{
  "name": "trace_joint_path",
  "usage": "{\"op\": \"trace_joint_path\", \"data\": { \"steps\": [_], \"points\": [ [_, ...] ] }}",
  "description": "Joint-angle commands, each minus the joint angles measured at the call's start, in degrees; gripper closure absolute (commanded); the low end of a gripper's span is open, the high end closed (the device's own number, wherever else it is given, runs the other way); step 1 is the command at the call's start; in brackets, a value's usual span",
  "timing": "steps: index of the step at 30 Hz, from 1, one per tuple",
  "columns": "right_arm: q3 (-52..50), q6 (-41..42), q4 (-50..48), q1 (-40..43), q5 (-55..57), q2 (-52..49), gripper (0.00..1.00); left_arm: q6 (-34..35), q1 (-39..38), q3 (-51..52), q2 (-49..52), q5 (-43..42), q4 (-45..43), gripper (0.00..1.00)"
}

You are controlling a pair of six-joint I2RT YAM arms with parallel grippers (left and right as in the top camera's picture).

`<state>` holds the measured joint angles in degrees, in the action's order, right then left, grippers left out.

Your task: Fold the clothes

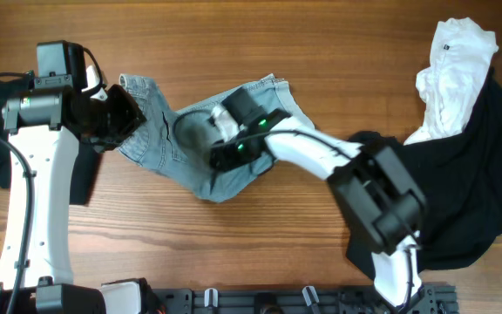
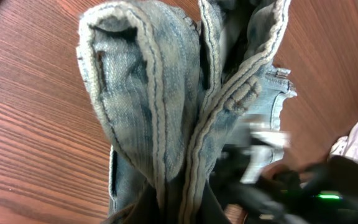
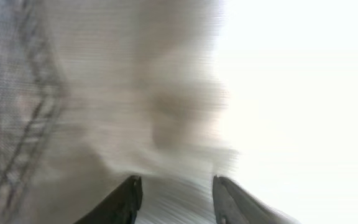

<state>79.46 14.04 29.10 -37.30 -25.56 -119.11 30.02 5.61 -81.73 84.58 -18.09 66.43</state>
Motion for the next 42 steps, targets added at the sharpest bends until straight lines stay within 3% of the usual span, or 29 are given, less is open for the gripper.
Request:
{"op": "trace_joint_path", "data": {
  "steps": [1, 7, 12, 18, 19, 20, 21, 22, 26, 32, 36, 40, 42],
  "points": [
    [2.7, -2.1, 3.8, 10.3, 10.5, 10.4, 0.55, -1.3, -0.3, -1.1, -1.1, -0.9, -0.2, 0.96],
    [-1.5, -5.1, 10.0, 21.3, 13.0, 7.4, 0.57, -1.1, -3.7, -1.1, -1.1, -1.0, -2.6, 0.96],
    [-5.0, -4.9, 9.9, 21.2, 12.3, 0.1, 0.62, 0.9, -13.8, -1.1, -0.1, -0.9, -10.6, 0.94],
    [-5.0, -1.8, 14.1, 17.4, 10.3, -0.4, 0.63, 3.8, -25.9, -1.1, 8.1, -0.9, -23.5, 0.92],
    [-5.0, -0.9, 14.5, 17.2, 10.3, -0.4, 0.63, 3.9, -27.0, -1.1, 9.5, -0.9, -25.1, 0.9],
    [-5.0, 0.6, 15.0, 17.4, 11.1, -0.4, 0.63, 3.9, -28.4, -1.1, 11.4, -0.9, -26.9, 0.81],
    [-4.4, 2.4, 16.2, 18.4, 13.0, 0.0, 0.58, 3.9, -29.5, -1.1, 12.9, -0.9, -28.5, 0.62],
    [-3.4, 2.9, 18.2, 20.1, 15.9, 1.0, 0.51, 3.8, -29.9, -1.1, 13.7, -0.9, -30.0, 0.54],
    [1.6, 3.9, 24.4, 32.0, 20.8, 11.5, 0.4, 3.2, -23.8, -1.1, 12.8, 4.7, -29.2, 0.5],
    [2.1, -2.1, 25.7, 37.4, 16.5, 22.3, 0.38, 3.3, -15.4, -0.1, 16.9, 5.8, -20.2, 0.33],
    [1.7, -3.1, 27.3, 36.5, 16.5, 22.1, 0.36, 3.3, -17.2, 0.1, 27.1, -3.9, -18.3, 0.18],
    [1.7, -3.2, 27.6, 36.5, 16.5, 22.1, 0.36, 3.5, -19.7, 0.1, 34.5, -7.7, -18.0, 0.22],
    [1.7, -3.1, 27.5, 36.5, 16.5, 22.1, 0.36, 3.4, -21.7, 0.1, 36.3, -8.7, -18.9, 0.29]
  ]
}}
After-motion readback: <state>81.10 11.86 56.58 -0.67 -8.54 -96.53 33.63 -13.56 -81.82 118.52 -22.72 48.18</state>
